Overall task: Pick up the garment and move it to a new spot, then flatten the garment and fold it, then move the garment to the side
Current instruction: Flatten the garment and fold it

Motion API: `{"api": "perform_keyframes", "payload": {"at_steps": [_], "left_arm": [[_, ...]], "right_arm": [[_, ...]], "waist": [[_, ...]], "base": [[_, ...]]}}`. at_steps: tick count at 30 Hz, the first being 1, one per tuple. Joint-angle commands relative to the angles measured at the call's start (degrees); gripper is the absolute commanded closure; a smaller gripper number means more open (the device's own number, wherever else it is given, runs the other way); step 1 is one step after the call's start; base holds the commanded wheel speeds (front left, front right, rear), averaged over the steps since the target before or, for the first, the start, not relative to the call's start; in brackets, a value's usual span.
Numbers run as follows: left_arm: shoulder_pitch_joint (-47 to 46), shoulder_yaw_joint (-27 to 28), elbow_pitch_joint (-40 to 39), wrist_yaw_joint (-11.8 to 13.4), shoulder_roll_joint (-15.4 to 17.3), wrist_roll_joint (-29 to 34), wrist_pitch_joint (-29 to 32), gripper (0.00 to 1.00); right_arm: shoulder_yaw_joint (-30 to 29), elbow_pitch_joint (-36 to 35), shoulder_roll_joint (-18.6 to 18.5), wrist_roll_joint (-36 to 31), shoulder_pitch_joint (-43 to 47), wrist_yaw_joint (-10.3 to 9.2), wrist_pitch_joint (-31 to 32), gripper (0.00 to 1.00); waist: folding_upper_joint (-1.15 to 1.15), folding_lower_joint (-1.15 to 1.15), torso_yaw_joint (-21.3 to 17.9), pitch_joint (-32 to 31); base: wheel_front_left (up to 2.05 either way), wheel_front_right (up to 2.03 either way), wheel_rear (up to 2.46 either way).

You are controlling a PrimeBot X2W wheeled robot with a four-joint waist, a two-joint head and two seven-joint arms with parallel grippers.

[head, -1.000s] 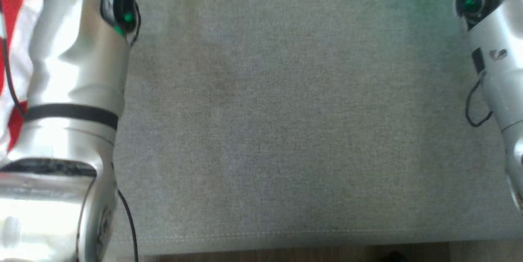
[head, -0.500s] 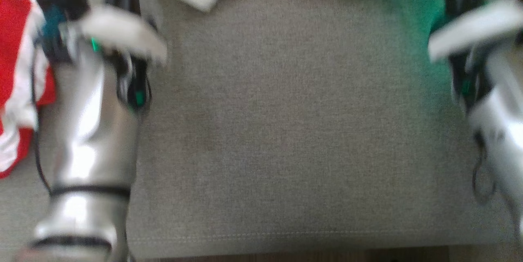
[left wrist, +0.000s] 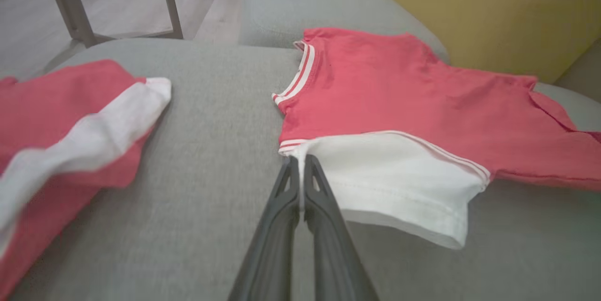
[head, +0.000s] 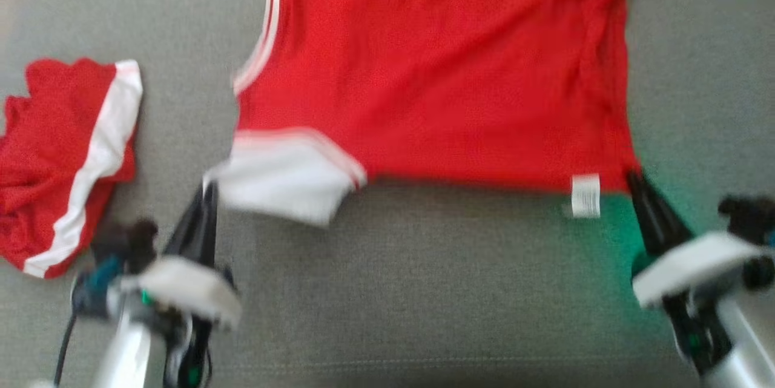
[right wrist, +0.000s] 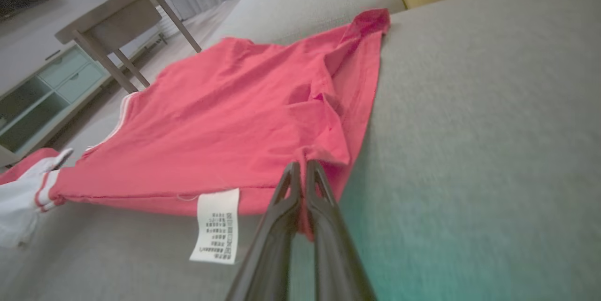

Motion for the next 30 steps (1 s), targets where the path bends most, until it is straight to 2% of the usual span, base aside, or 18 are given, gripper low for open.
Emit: {"api": "perform_keyframes", "payload": {"at_steps": [1, 5, 6, 11, 15, 22, 30], "left_arm": [[2.3, 2.5, -6.2, 1.3, 1.3, -0.7, 2.2, 1.00], [11.8, 2.4, -18.0, 3.7, 1.5, -1.1, 8.8, 1.00], [11.8, 2.4, -18.0, 3.7, 1.5, -1.1, 8.8, 1.00], [18.3, 1.9, -26.7, 4.8, 2.8, -1.2, 15.1, 1.00], [19.3, 1.8, -30.1, 5.0, 3.5, -1.7, 18.1, 1.00], [13.5, 2.3, -26.8, 2.9, 4.3, -6.2, 21.8, 1.00], [-2.3, 2.8, -14.3, -1.1, 5.3, -15.1, 28.6, 1.00]], "right_arm": [[-1.2, -3.8, -0.3, -1.4, 3.0, 0.43, 2.1, 1.00], [-7.5, -11.8, 2.2, -4.8, 12.3, 0.43, 9.6, 1.00], [-7.5, -11.8, 2.2, -4.8, 12.3, 0.43, 9.6, 1.00], [-14.4, -21.5, 6.6, -9.5, 21.6, 0.43, 21.0, 1.00], [-18.1, -27.3, 9.6, -12.3, 25.3, 0.43, 29.9, 1.00], [-20.5, -28.3, 12.7, -13.1, 21.2, 0.43, 40.3, 1.00], [-22.4, -23.2, 14.0, -12.9, 10.5, 0.43, 44.9, 1.00]], "waist": [[0.00, 0.00, 0.1, -2.1], [0.00, 0.00, 0.7, -4.0], [0.00, 0.00, 0.7, -4.0], [0.00, 0.00, 1.1, -5.5], [0.00, 0.00, 0.9, -5.5], [0.00, 0.00, -0.4, -3.2], [0.00, 0.00, -1.2, 1.4]], "base": [[0.00, 0.00, 0.00], [0.00, 0.00, 0.00], [0.00, 0.00, 0.00], [0.00, 0.00, 0.00], [0.00, 0.00, 0.00], [0.00, 0.00, 0.00], [0.00, 0.00, 0.00]]}}
